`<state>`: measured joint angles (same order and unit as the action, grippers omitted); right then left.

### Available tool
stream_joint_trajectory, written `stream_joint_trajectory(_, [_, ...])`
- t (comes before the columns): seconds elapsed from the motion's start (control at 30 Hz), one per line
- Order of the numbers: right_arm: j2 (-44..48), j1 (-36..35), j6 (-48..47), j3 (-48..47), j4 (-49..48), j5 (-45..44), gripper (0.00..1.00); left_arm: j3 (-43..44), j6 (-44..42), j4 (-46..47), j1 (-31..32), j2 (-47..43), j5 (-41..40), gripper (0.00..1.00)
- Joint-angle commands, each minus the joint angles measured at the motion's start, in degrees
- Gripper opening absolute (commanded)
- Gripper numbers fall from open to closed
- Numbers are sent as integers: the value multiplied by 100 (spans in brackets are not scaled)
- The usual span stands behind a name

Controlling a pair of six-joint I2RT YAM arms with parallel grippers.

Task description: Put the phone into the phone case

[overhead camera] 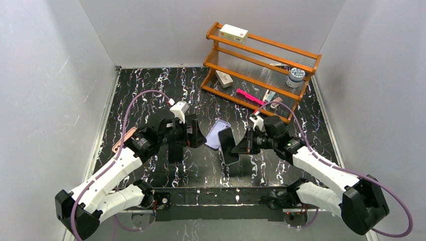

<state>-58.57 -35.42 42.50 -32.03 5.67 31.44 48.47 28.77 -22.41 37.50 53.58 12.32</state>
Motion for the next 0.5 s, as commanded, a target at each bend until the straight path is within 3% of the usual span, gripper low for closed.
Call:
stream_joint_trajectory(0.0, [207, 326, 411, 264, -207, -1020, 1, -108, -3, -350, -14, -56, -888, 96])
stream_joint_trajectory(0.37, [-287, 738, 702, 803, -456, -1237, 1, -146, 16, -937, -14, 379, -2331, 98])
stream_joint_trajectory(0.47, [-285, 788, 784, 902, -461, -1331, 9, -170, 111, -1093, -23, 522, -2622, 98])
